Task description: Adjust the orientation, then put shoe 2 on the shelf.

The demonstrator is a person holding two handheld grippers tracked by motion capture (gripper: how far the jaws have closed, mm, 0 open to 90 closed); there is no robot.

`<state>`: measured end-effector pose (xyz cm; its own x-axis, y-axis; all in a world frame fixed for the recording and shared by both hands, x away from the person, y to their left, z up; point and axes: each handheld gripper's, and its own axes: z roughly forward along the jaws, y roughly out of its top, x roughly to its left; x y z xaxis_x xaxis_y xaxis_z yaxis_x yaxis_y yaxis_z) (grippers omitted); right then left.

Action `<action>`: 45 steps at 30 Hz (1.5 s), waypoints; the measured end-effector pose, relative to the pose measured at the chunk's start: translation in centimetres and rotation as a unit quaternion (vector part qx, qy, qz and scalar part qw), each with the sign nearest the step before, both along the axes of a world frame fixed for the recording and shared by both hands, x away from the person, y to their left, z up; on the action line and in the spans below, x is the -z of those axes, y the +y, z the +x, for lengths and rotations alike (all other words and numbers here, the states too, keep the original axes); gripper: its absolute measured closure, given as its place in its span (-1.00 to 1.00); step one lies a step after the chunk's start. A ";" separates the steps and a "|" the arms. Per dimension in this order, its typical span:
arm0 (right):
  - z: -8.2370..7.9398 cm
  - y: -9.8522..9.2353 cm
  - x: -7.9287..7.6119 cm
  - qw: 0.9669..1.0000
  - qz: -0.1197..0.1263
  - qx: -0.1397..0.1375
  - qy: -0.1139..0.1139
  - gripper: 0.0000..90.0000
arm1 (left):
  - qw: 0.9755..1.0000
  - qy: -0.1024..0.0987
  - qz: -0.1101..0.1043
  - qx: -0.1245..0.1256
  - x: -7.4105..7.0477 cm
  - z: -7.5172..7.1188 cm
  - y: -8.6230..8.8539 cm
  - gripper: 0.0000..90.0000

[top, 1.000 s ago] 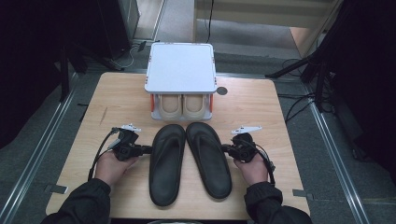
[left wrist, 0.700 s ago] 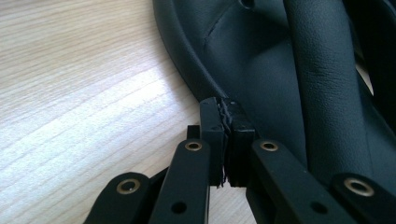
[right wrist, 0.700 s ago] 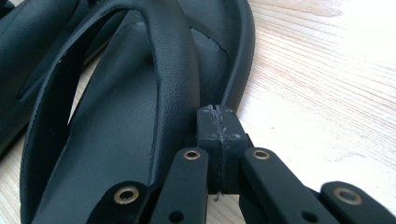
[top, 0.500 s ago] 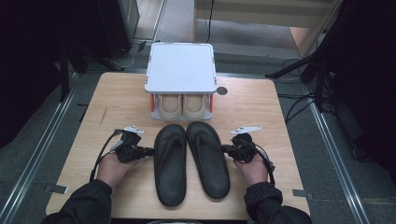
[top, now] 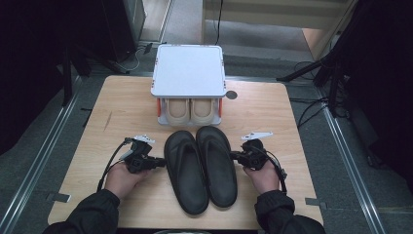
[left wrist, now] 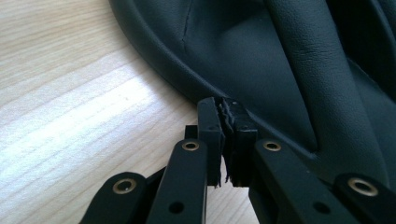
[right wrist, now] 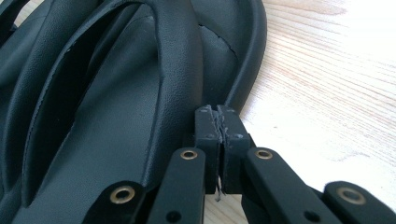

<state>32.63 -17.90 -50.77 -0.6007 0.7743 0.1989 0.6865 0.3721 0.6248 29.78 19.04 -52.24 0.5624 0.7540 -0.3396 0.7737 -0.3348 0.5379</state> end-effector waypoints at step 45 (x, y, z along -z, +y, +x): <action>-4.8 3.5 -2.0 0.993 0.103 -0.005 -0.058 0.10 | 0.995 -0.069 -0.043 -0.050 -2.8 -0.4 4.0 -0.02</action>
<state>27.85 -14.38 -48.79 -0.6365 0.7179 0.2821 0.6023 0.2341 0.7632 29.42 23.02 -49.40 0.5313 0.7803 -0.3299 0.7181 -0.2082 0.6641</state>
